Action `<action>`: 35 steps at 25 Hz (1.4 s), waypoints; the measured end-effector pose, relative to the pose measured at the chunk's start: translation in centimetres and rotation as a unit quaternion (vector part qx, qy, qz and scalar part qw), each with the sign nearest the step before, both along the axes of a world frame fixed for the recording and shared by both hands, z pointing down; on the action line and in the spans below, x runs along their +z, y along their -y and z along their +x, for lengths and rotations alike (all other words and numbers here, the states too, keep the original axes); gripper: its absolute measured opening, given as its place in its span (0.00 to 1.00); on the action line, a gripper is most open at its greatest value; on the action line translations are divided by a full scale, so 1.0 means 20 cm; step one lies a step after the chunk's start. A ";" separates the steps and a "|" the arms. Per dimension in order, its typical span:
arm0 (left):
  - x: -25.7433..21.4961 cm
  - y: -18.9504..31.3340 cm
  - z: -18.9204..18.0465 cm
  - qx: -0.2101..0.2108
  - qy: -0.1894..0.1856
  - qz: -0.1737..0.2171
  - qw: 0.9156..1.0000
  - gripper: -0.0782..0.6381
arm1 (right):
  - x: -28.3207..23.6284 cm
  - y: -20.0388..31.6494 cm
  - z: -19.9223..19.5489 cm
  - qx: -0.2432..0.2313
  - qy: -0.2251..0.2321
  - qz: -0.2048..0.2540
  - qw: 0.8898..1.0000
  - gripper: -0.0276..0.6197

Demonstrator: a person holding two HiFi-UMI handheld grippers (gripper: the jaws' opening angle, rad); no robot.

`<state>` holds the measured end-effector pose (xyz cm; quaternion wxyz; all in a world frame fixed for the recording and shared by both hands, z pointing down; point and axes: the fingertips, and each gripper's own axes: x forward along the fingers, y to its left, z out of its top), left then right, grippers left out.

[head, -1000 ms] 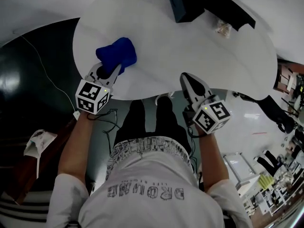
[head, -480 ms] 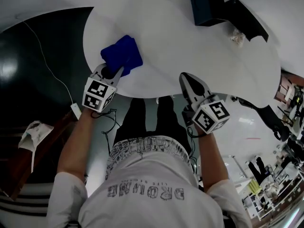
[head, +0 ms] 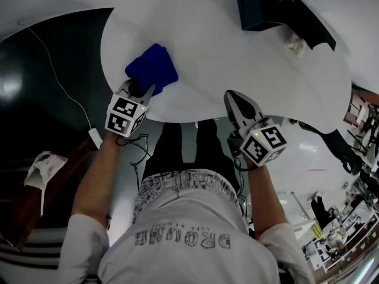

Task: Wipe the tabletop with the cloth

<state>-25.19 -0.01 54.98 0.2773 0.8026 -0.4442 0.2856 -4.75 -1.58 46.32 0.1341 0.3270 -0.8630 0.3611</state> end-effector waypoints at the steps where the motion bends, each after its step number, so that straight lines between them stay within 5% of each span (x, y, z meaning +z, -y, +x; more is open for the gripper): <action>1: 0.00 0.00 0.02 0.004 -0.001 0.001 1.000 0.20 | 0.00 0.00 0.01 0.002 0.002 0.001 1.000 0.05; 18: 0.00 0.13 0.86 0.138 -0.034 -0.001 0.990 0.20 | 0.06 0.02 0.61 0.085 -0.002 -0.010 0.996 0.05; 27: 0.00 0.13 1.46 0.247 -0.044 -0.003 0.968 0.20 | 0.10 0.03 1.02 0.151 0.005 -0.007 0.989 0.05; 35: 0.01 0.07 1.77 0.314 -0.045 -0.016 0.948 0.20 | 0.09 -0.01 1.27 0.200 0.003 -0.011 0.980 0.05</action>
